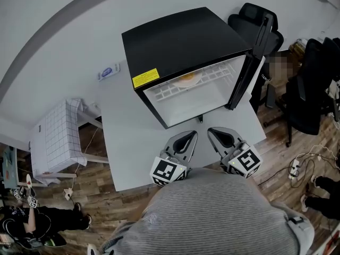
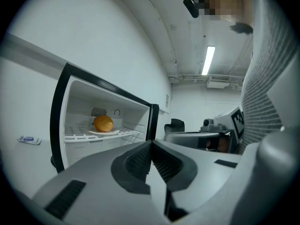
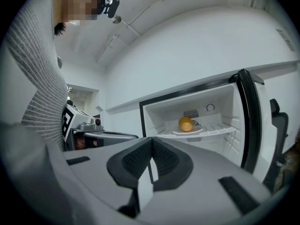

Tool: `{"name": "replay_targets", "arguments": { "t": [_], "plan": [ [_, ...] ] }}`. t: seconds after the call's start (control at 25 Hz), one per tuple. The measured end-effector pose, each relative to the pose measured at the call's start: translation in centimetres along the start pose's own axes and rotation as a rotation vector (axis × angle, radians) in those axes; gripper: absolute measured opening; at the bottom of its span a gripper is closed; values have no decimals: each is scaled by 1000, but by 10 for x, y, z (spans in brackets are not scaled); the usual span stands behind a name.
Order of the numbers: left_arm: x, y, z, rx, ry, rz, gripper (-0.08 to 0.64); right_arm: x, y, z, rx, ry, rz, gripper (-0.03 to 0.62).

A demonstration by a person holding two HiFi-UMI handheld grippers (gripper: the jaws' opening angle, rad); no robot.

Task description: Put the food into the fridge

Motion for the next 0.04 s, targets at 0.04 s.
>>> {"name": "replay_targets", "arguments": {
  "t": [0.04],
  "plan": [
    [0,0,0,0,1,0,11,0,0,0,1,1,0,12]
  ]
}}
Point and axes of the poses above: the fingertips, and each gripper's own axes: z forward along the fingers, x to its left, y out of its top, the point moved 3 cm from there along -z, backward along the fingers, and after that the axes turned 5 degrees about y, right-handed, at the moved point
